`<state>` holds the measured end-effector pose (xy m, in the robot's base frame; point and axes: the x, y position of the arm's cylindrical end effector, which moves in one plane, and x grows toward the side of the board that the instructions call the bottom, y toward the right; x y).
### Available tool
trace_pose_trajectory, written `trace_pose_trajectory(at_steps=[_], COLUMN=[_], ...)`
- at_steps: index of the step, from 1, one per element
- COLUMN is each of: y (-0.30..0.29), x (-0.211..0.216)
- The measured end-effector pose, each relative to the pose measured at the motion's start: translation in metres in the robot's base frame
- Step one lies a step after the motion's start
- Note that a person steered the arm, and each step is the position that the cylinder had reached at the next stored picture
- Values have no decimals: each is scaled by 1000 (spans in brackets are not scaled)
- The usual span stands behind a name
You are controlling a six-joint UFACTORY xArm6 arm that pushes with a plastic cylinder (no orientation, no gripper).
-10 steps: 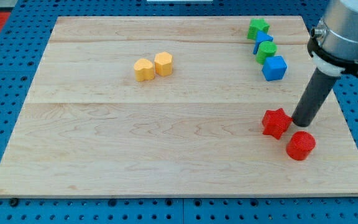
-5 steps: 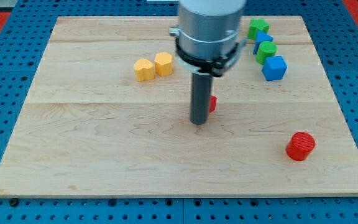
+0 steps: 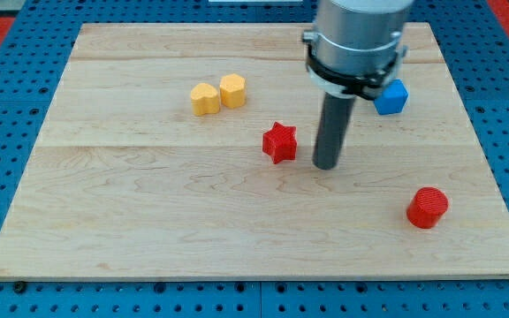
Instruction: Move the red star closer to the yellow heart
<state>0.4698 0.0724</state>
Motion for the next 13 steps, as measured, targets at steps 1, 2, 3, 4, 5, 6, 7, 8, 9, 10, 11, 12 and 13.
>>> trace_pose_trajectory(at_steps=[1, 2, 3, 4, 5, 6, 7, 8, 9, 10, 11, 12, 13], y=[-49, -81, -70, -50, -68, -89, -90, -94, -95, -92, -92, -91, -81], x=[-1, -10, -11, -11, -21, -35, -35, -35, -37, -39, -51, -55, -57])
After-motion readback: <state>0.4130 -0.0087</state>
